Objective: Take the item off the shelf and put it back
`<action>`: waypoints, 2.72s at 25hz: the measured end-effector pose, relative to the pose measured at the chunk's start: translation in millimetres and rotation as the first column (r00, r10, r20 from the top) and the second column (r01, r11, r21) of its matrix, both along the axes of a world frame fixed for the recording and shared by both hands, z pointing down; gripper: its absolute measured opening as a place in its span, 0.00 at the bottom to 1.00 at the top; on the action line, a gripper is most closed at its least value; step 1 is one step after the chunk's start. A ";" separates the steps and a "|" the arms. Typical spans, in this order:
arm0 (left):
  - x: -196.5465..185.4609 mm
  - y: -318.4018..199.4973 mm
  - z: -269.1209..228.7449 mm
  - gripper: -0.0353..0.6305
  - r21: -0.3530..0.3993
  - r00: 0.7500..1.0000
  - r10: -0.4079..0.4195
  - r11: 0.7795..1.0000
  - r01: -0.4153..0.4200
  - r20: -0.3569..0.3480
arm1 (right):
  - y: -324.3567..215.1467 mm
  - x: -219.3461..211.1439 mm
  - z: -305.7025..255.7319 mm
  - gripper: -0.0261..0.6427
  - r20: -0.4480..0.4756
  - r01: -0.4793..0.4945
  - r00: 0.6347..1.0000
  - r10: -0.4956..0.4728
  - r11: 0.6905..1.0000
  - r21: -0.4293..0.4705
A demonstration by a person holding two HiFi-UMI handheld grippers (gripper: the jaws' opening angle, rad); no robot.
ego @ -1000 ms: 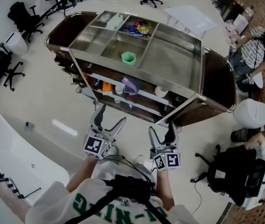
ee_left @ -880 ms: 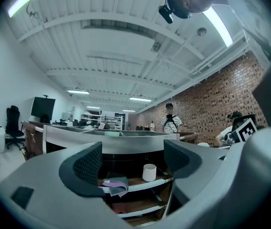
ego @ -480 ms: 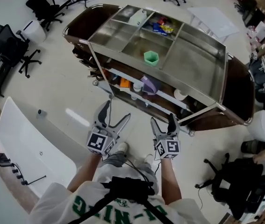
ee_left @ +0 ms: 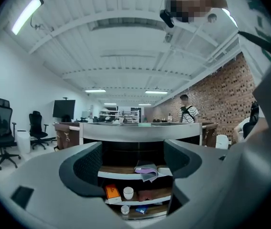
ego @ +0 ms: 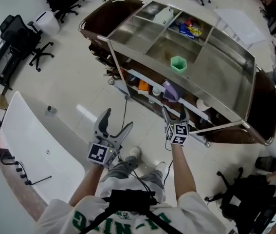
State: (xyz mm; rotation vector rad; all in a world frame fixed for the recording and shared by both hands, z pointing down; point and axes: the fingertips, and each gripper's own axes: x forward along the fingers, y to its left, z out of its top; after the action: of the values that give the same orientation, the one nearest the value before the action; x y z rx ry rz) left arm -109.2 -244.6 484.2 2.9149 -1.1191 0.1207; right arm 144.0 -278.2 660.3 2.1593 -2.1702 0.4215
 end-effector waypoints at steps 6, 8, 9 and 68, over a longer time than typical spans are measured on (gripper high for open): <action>-16.4 -4.1 10.9 0.64 -0.043 0.999 -0.034 0.998 0.034 0.008 | -49.4 28.6 51.0 0.67 0.012 -0.080 0.997 0.081 0.993 -0.084; -16.9 -6.1 4.3 0.64 -0.069 0.999 -0.043 0.997 0.043 -0.001 | -64.9 37.1 62.0 0.67 0.015 -0.110 0.993 0.113 0.987 -0.114; -18.4 -7.5 3.2 0.64 -0.076 0.999 -0.049 0.996 0.048 -0.003 | -71.2 41.8 67.8 0.67 0.005 -0.123 0.992 0.125 0.984 -0.133; 163.8 71.2 -69.5 0.64 0.119 0.922 0.364 0.929 -0.349 -0.133 | 278.4 70.0 -247.0 0.16 -0.048 -0.263 0.960 0.276 0.946 0.190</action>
State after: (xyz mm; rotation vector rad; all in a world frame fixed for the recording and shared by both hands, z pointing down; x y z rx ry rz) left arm 54.6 -173.4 414.7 3.1143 -0.5773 -0.1553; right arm 214.0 0.2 413.2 2.5382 -1.9491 0.1547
